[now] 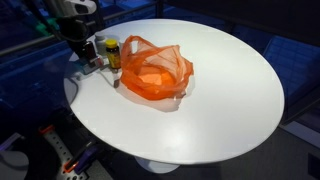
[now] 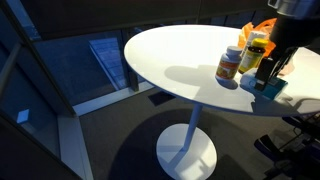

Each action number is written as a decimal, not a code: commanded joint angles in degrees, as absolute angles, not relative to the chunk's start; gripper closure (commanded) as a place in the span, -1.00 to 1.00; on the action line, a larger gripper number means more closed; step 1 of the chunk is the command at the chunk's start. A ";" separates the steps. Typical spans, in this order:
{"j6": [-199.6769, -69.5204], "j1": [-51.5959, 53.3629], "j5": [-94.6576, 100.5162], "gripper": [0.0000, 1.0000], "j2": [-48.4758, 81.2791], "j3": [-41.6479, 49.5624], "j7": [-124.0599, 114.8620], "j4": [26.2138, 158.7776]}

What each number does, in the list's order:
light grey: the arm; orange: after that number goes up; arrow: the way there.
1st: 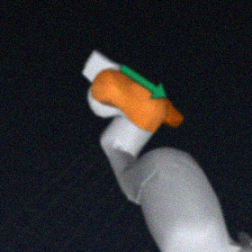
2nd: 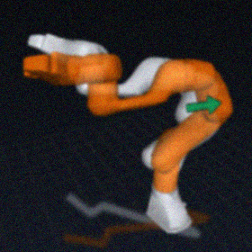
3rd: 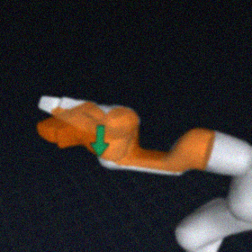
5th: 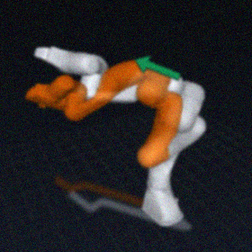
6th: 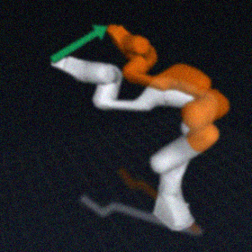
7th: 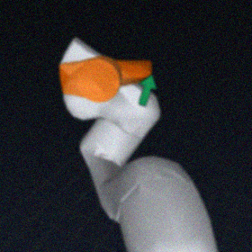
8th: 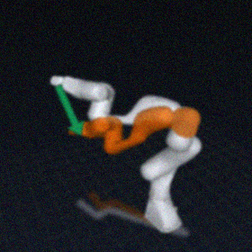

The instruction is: Put the blue container in the plastic bag

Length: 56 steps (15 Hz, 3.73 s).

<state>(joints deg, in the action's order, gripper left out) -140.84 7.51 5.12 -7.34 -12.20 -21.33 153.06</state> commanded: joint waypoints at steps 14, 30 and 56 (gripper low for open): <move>-125.69 0.73 4.75 0.20 -23.44 -9.61 -24.20 144.73; -126.71 -13.48 16.46 0.20 -15.81 -3.51 -34.74 138.10; -123.33 -1.65 18.66 0.20 7.41 1.78 -44.06 123.48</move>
